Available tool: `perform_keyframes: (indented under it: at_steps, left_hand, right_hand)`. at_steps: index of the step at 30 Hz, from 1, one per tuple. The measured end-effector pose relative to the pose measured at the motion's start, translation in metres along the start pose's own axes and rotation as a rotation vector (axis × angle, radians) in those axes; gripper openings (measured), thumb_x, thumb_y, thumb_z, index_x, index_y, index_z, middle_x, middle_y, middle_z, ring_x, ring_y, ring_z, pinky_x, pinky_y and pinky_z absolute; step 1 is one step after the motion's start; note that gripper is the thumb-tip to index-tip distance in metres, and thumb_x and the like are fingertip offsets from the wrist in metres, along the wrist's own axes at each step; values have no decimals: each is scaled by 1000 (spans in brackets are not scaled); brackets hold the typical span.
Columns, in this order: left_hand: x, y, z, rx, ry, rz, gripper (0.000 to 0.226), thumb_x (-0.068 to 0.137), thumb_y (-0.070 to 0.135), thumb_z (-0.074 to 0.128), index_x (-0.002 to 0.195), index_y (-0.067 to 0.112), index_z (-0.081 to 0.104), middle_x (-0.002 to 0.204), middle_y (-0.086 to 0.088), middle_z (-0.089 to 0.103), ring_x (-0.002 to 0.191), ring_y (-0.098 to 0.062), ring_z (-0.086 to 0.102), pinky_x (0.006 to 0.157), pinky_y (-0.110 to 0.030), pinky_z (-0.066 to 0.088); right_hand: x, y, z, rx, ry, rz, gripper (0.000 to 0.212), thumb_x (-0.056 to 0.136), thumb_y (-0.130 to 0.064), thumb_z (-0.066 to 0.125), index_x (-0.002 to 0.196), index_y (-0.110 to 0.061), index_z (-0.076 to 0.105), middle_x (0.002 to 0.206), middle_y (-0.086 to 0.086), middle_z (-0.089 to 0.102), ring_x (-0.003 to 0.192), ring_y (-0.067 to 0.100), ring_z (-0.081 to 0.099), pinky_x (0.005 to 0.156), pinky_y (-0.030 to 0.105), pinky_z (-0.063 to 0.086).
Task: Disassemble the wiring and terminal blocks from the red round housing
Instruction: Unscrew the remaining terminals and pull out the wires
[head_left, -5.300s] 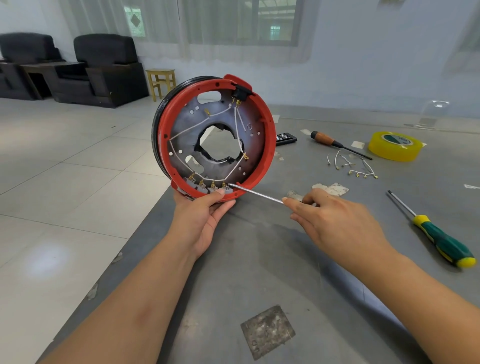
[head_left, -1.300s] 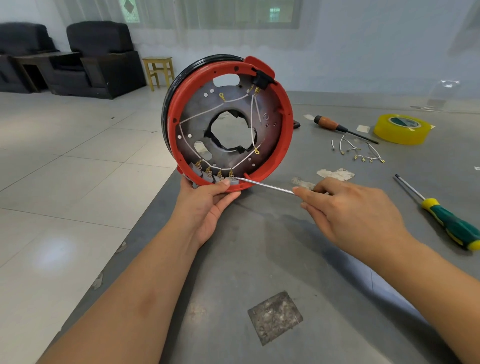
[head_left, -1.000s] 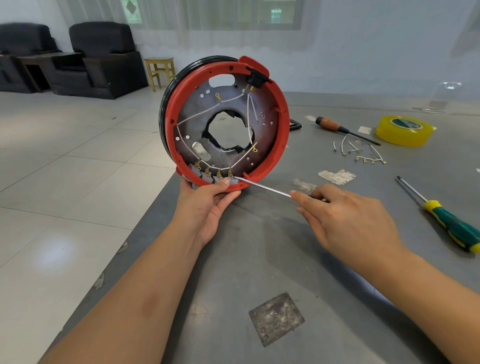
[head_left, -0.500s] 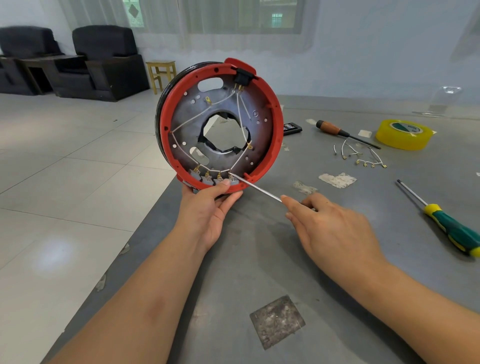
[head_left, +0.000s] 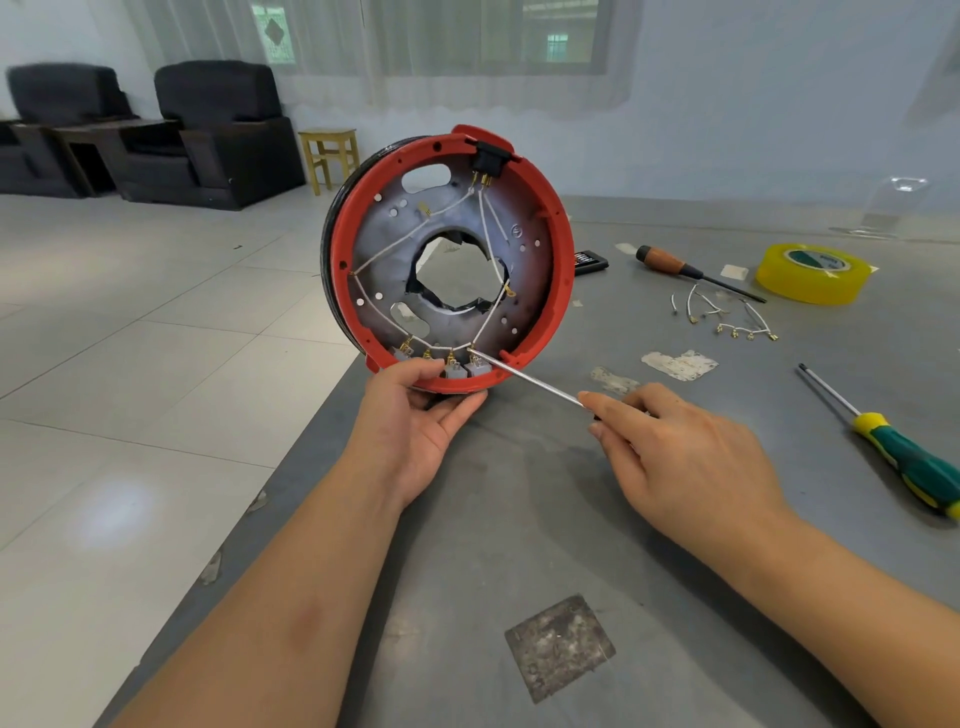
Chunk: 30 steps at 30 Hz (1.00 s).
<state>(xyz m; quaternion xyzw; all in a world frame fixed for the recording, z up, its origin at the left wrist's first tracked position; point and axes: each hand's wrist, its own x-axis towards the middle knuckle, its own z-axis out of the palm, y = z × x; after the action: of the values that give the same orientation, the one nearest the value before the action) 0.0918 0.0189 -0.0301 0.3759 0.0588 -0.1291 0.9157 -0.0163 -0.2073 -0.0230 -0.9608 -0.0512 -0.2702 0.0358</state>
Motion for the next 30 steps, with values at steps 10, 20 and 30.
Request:
perform_keyframes:
  at_steps: [10,20,30]
  left_hand:
    - [-2,12,-6,60,-57,-56,20,93,2,57,112,7,57,138,-24,65,119,-36,71,107,-46,53]
    - [-4,14,-5,0,46,-7,15,97,1,67,112,4,69,108,-19,78,104,-38,77,90,-55,62]
    - [3,12,-11,105,90,51,28,97,-3,65,124,0,61,101,-18,80,99,-41,77,79,-51,66]
  right_hand:
    - [4,3,-6,45,0,76,32,97,-40,49,122,-44,69,97,-11,66,75,24,65,54,32,50]
    - [6,14,-10,170,-151,29,46,94,-28,53,138,-39,59,106,-7,61,86,20,62,64,30,47]
    - [8,21,-13,170,-197,-63,33,98,-43,53,128,-32,61,115,-14,67,100,19,65,77,40,55]
